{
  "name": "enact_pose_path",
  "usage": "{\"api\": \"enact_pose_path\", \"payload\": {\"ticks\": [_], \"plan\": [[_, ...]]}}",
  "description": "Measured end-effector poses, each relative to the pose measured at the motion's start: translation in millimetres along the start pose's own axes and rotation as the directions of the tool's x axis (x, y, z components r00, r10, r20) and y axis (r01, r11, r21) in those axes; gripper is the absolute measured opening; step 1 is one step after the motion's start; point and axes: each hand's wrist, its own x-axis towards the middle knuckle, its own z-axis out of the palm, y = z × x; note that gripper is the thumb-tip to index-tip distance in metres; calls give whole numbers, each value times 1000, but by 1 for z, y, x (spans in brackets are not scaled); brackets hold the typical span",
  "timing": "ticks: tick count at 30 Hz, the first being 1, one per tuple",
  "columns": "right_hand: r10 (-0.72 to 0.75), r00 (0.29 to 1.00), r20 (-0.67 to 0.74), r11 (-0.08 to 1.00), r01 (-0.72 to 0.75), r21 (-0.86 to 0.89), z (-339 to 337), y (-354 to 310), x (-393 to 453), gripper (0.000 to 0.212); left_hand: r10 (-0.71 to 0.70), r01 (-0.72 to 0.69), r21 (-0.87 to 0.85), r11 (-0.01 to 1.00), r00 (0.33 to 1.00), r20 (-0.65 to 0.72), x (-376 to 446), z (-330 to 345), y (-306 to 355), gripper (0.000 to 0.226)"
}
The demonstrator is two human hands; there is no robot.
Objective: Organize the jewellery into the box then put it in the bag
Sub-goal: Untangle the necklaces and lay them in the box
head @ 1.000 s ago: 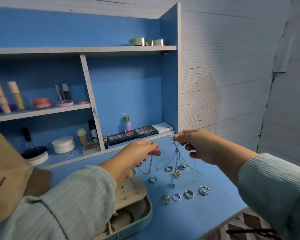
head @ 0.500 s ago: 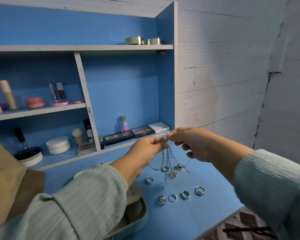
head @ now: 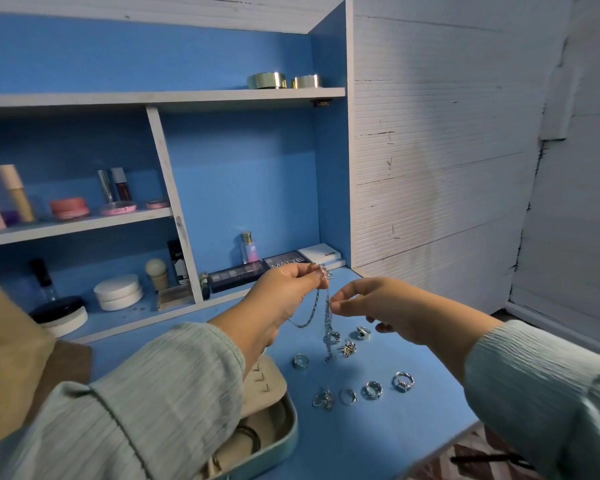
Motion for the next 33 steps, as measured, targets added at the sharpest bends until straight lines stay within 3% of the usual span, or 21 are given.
{"api": "enact_pose_path", "payload": {"ticks": [9, 13, 16, 23, 27, 33], "plan": [[-93, 995, -38, 991, 96, 97, 11, -2, -1, 15, 27, -28, 35, 999, 999, 18, 1, -1, 12, 11], [-77, 996, -44, 996, 79, 31, 7, 0, -2, 22, 31, -31, 22, 999, 999, -12, 2, -5, 18, 9], [-70, 996, -55, 997, 72, 38, 3, 1, -3, 13, 43, -43, 24, 999, 999, -17, 1, -5, 20, 7], [67, 997, -42, 969, -55, 241, -1, 1, -5, 15, 42, -40, 32, 999, 998, -51, 4, -5, 14, 12], [97, 994, -54, 960, -79, 269, 2, 3, -5, 18, 34, -32, 41, 999, 998, -49, 5, 0, 9, 16], [-81, 993, -85, 978, 95, 187, 10, 7, -10, 13, 17, -16, -43, 999, 1000, 4, -1, 7, 9, 13]]}}
